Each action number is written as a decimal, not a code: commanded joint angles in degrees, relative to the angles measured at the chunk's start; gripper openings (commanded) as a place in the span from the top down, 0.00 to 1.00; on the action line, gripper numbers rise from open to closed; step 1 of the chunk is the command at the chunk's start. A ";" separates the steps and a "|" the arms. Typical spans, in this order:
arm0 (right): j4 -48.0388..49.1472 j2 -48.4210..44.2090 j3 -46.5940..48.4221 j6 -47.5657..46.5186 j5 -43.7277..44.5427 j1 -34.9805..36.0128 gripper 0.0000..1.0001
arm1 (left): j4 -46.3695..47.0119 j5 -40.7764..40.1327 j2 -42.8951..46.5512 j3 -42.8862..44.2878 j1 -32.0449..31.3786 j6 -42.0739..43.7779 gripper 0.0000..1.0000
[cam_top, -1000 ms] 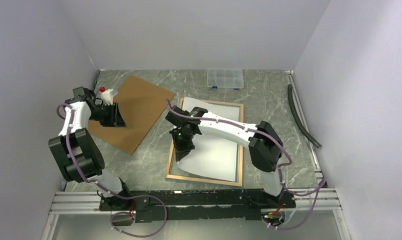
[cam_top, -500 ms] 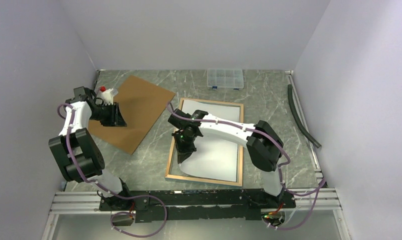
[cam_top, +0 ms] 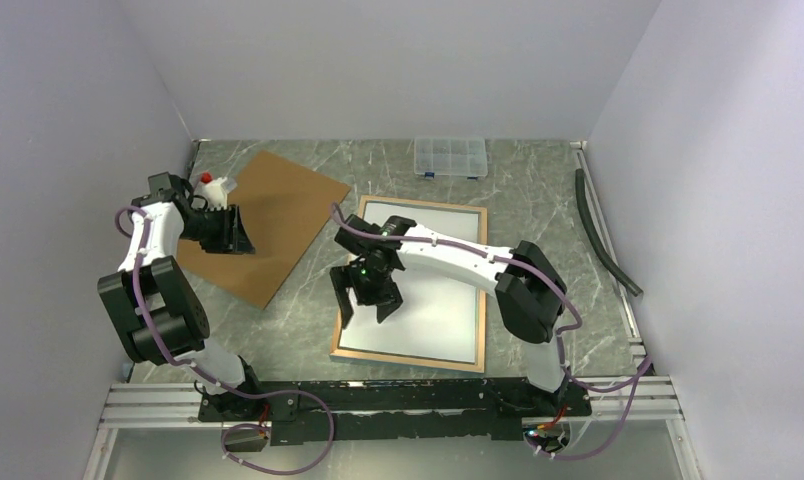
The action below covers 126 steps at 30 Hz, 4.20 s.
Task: Put the photo into the frame
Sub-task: Turn over the photo from the photo frame, then move the photo frame to the center of the board, then move the photo frame item to the center of the board.
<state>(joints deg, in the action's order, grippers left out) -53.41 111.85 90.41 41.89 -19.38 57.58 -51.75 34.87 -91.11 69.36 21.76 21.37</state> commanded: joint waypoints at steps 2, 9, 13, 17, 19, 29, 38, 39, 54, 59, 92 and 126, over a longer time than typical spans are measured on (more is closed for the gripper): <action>-1.60 -0.19 8.02 -0.52 2.58 0.13 0.00 | -1.88 -1.76 -0.22 5.11 0.00 0.28 0.52; -2.30 0.50 18.61 -2.82 10.23 0.10 0.00 | -7.10 -2.46 -3.78 16.62 3.11 0.36 0.49; 16.10 -2.12 17.50 -4.83 14.95 0.56 0.00 | -10.70 -4.05 -8.19 27.77 6.14 -0.51 0.42; 37.93 1.57 7.04 1.51 3.47 -3.43 0.00 | -8.33 -9.58 -11.62 33.21 6.98 -0.96 0.42; 29.54 9.08 16.34 2.90 8.66 -3.62 0.00 | -6.88 -12.80 -14.37 35.07 7.05 -2.82 0.42; 35.47 23.71 23.14 10.03 11.43 -4.39 0.08 | 1.82 -22.91 -20.73 30.79 3.85 -5.57 0.56; 37.31 26.27 20.97 11.80 12.88 -4.40 0.08 | 8.27 -37.28 -24.33 25.40 -1.43 -5.15 0.57; 37.29 26.36 20.61 11.43 13.03 -4.40 0.08 | 9.12 -38.60 -24.93 24.70 -1.80 -4.96 0.57; 38.33 20.96 9.82 8.91 19.09 -6.08 0.06 | 11.11 -38.56 -27.46 13.95 -7.74 -4.85 0.61; 38.28 16.63 3.41 9.29 22.32 -7.85 0.05 | 8.18 -33.08 -26.75 8.66 -12.08 -5.65 0.63; 41.54 11.30 -4.12 5.83 22.59 -5.90 0.06 | 14.06 -49.21 -43.46 44.28 -14.70 -20.83 0.56; 44.10 11.45 -7.25 8.35 18.91 -7.14 0.09 | 20.69 -47.79 -49.42 43.66 -7.61 -24.17 0.52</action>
<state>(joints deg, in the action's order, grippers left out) -5.91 123.00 85.52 49.17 0.86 50.78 -26.50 -17.54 -142.85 121.25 13.91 -4.78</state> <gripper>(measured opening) 0.909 0.481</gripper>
